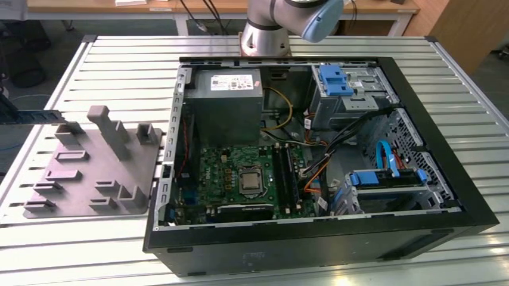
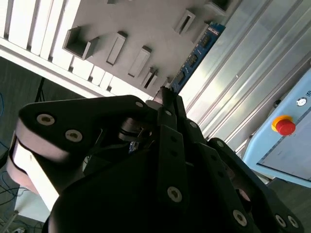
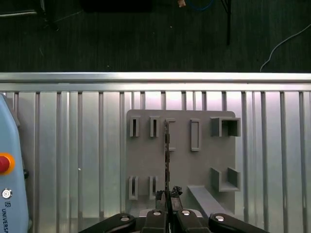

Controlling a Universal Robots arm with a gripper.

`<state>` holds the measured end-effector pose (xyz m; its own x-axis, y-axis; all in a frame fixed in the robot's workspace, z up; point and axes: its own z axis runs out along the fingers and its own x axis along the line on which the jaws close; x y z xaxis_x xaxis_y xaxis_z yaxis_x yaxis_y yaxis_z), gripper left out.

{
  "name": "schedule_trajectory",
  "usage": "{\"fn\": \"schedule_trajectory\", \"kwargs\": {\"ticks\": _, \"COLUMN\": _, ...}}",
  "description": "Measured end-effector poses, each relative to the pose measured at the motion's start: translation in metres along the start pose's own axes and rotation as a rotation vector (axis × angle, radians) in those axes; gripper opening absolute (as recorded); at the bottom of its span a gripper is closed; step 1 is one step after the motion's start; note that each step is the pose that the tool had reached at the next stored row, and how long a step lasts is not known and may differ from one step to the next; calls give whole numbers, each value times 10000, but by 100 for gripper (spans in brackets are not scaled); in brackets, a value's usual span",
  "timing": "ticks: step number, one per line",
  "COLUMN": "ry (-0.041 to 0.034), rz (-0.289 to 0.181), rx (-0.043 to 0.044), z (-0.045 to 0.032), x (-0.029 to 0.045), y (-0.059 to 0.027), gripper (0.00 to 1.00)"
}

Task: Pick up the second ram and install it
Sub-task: 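Pick up the second ram and move it above second insertion slot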

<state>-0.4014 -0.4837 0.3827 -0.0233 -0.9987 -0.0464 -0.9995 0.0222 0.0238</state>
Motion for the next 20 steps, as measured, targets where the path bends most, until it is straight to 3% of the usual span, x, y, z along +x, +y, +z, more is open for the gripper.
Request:
{"fn": "schedule_trajectory", "kwargs": {"ticks": 3, "ry": -5, "rz": 0, "rx": -1, "z": -66, "x": -3, "y": -1, "gripper": 14}}
{"fn": "schedule_trajectory", "kwargs": {"ticks": 11, "ry": -13, "rz": -2, "rx": -4, "z": -68, "x": -2, "y": -16, "gripper": 14}}
{"fn": "schedule_trajectory", "kwargs": {"ticks": 14, "ry": -15, "rz": 0, "rx": -2, "z": -68, "x": -5, "y": -101, "gripper": 14}}
{"fn": "schedule_trajectory", "kwargs": {"ticks": 20, "ry": -15, "rz": 0, "rx": -8, "z": -72, "x": -11, "y": -374, "gripper": 14}}
